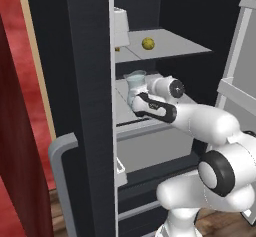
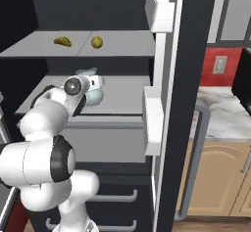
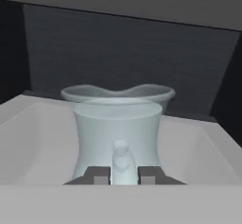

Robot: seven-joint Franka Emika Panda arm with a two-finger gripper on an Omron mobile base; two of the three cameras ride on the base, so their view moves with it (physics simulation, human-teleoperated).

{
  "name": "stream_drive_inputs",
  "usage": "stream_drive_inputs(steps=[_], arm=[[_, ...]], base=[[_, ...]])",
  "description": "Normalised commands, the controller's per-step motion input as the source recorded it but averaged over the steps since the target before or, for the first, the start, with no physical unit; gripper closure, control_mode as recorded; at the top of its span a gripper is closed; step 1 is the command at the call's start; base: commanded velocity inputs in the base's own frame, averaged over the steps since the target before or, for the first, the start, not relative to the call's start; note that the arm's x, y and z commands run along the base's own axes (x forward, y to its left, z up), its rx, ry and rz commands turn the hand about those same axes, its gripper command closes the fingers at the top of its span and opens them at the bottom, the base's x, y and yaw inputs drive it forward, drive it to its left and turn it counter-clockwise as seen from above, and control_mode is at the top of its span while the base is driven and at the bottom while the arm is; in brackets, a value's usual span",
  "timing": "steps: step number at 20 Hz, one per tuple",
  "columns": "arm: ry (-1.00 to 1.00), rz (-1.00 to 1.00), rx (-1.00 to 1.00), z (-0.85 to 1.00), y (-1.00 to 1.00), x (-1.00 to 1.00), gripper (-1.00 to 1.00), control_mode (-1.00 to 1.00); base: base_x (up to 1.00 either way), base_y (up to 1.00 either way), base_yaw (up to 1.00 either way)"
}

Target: Move the tacos and lemon from the second highest shelf to the top shelf to make space. Then, place the pitcher from the counter on the cleared second highest shelf.

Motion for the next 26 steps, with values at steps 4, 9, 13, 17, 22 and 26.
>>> stream_drive_inputs(steps=[4,9,13,17,22,26], arm=[[-0.38,0.0,0.08,-0.73,0.0,0.0,1.0,-1.0],[-0.06,0.0,0.02,-0.23,-0.14,0.0,1.0,-1.0],[0.03,0.0,0.05,-0.02,-0.21,0.08,-1.0,-1.0],[0.07,0.0,0.04,0.01,-0.13,0.03,-1.0,-1.0],[0.07,0.0,0.0,0.14,0.0,-0.01,-1.0,-1.0],[0.07,0.0,0.0,0.18,0.0,-0.24,-1.0,-1.0]], base=[[0.0,0.0,0.0],[0.0,0.0,0.0],[0.0,0.0,0.0],[0.0,0.0,0.0],[0.0,0.0,0.0],[0.0,0.0,0.0]])
